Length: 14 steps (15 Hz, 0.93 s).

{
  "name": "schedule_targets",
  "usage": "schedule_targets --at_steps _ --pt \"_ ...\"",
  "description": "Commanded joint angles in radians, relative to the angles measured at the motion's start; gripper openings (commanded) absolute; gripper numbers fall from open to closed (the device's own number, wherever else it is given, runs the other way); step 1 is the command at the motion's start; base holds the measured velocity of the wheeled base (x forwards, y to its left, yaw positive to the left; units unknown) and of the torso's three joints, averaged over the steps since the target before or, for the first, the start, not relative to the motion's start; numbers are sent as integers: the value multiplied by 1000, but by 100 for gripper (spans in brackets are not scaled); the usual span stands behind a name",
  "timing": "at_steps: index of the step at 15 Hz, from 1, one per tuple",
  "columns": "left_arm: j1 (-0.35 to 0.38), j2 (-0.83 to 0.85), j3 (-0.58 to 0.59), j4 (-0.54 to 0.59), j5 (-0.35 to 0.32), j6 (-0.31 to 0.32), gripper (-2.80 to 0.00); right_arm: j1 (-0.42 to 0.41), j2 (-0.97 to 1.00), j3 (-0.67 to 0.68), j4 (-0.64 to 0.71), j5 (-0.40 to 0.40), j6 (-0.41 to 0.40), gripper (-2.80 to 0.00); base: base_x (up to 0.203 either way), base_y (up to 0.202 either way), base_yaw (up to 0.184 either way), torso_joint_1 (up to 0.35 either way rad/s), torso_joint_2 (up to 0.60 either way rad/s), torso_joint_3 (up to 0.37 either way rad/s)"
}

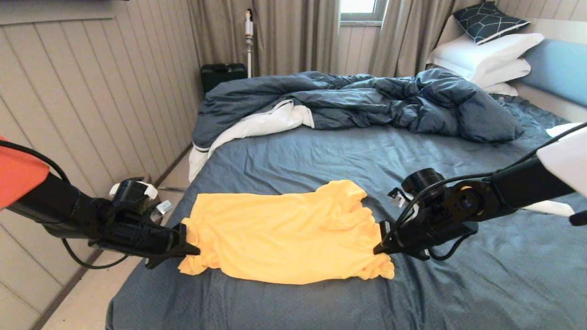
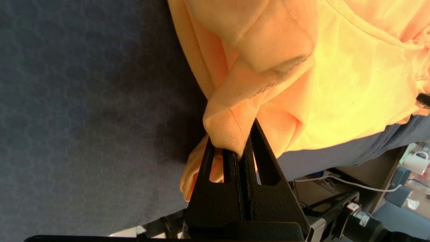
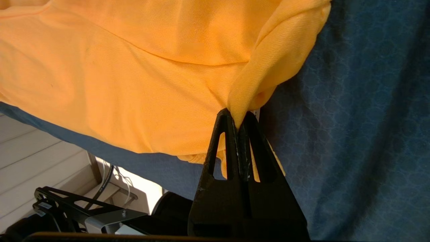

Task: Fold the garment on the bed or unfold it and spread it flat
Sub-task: Fold the yellow T-shirt

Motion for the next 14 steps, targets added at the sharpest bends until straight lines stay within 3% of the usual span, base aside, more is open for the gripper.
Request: schedule_targets --at_steps 1,8,14 --pt "0 -23 18 1 -3 -2 -280 -3 -13 10 1 1 2 -280 0 0 0 0 0 0" --pt "-2 -142 91 23 -2 5 -280 -27 -106 90 6 3 -12 -280 0 0 0 0 0 0" --pt "-48 -190 123 73 -3 8 -280 -27 -161 124 11 3 -20 -280 0 0 0 0 0 0"
